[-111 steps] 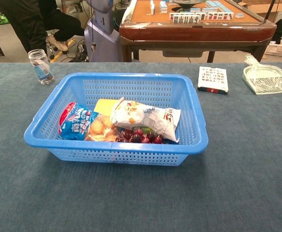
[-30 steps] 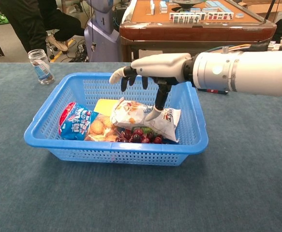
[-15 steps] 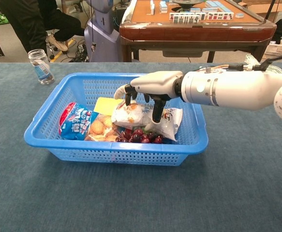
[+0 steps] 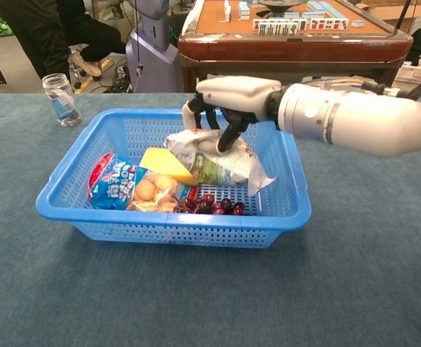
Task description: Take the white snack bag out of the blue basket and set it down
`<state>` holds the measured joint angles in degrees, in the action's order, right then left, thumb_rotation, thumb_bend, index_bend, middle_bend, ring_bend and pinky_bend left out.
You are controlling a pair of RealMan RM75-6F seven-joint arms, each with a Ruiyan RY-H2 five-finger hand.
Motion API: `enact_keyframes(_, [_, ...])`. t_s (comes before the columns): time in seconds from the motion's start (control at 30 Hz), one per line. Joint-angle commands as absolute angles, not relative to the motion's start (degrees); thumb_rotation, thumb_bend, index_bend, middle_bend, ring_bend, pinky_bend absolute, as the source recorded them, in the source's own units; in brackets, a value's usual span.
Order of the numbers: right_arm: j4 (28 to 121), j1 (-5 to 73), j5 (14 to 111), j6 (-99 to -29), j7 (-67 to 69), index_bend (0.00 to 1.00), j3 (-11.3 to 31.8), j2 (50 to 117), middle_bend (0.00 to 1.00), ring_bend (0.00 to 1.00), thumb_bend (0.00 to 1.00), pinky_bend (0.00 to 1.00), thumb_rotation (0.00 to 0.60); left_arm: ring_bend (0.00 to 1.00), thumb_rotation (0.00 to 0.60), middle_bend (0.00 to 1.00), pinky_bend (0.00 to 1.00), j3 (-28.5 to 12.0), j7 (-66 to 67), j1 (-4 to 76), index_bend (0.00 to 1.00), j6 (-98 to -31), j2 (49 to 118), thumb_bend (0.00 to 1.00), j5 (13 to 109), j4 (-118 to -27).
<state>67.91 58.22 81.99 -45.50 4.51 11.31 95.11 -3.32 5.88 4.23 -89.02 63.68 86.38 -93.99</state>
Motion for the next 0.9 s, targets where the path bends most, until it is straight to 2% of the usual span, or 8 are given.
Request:
enact_keyframes(0.03, [70.68,56.49,83.32,-49.55,6.27,0.54,12.28,91.77,0.51,0.52,0.46,0.72,0.600,0.16,0.600,0.21,0.24,-3.41,5.86,4.28,0.26,-89.02,63.61,0.27,86.42,-93.99])
enact_keyframes(0.23, [75.55,52.76,82.93,-55.90,7.85,0.54,14.08,84.77,0.51,0.52,0.45,0.72,0.600,0.16,0.600,0.21,0.24,-3.73,5.81,4.63,0.26,-88.97,63.65,0.27,86.72,-94.02])
enact_keyframes(0.47, [78.20,48.62,79.75,-58.78,8.43,0.54,15.41,77.49,0.51,0.52,0.44,0.72,0.600,0.16,0.600,0.21,0.25,-3.84,6.25,5.17,0.26,-88.55,63.84,0.27,87.16,-94.42])
enact_keyframes(0.7, [76.23,44.74,76.37,-57.22,8.48,0.54,13.25,73.99,0.51,0.52,0.42,0.72,0.600,0.16,0.600,0.21,0.24,-3.86,6.90,5.56,0.26,-88.34,63.78,0.27,87.67,-95.11])
enact_keyframes(0.9, [72.39,43.46,75.68,-53.44,8.73,0.54,10.22,74.72,0.49,0.52,0.40,0.72,0.600,0.16,0.600,0.21,0.24,-3.84,7.76,5.93,0.26,-88.08,63.55,0.27,88.15,-95.96])
